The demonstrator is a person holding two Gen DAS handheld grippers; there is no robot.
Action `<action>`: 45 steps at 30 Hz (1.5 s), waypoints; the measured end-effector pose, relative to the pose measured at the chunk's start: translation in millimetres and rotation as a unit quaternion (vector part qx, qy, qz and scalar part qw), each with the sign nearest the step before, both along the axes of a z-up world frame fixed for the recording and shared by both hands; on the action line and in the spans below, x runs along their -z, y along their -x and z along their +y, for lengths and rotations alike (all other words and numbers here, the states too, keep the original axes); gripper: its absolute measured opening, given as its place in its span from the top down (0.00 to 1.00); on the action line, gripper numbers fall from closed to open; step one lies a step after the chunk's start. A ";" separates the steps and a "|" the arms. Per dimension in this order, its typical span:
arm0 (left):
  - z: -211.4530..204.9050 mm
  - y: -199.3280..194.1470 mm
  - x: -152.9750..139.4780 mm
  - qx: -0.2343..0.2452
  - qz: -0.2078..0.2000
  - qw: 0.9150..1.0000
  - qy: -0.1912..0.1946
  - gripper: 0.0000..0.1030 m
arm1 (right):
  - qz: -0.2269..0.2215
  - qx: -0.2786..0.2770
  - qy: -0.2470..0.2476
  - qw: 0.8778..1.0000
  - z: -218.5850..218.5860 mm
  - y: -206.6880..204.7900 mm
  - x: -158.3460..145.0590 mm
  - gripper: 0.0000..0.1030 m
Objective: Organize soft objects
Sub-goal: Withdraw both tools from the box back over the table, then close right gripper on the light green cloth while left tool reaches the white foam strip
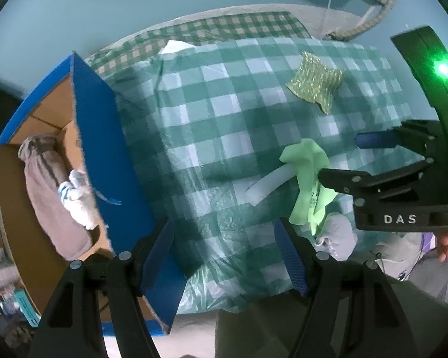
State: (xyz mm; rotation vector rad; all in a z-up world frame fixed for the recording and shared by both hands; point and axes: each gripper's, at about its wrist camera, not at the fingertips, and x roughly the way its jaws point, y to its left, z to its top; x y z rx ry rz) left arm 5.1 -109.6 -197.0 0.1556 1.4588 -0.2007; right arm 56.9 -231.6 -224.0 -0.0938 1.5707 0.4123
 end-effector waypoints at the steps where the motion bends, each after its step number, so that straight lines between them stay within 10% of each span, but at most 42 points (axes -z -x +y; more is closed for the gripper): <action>1: -2.3 0.2 4.6 0.006 0.002 1.000 -0.002 0.31 | 0.001 0.001 0.002 1.000 0.0 -0.2 3.4 0.26; 23: -19.3 -5.8 54.1 0.050 0.029 0.998 -0.013 0.27 | -0.011 -0.015 0.047 0.999 22.6 9.3 50.1 0.26; 30: -23.3 -11.1 57.2 0.058 0.035 0.998 -0.015 0.27 | -0.021 -0.024 0.055 0.998 25.3 19.1 53.8 0.55; 34: -29.0 -14.4 60.3 0.064 0.039 0.997 -0.017 0.27 | -0.023 -0.012 0.047 0.999 16.8 21.3 50.4 0.87; 45: -44.3 -23.0 71.2 0.083 0.049 0.995 -0.015 0.27 | -0.015 0.080 0.023 0.996 -43.5 8.3 43.2 0.88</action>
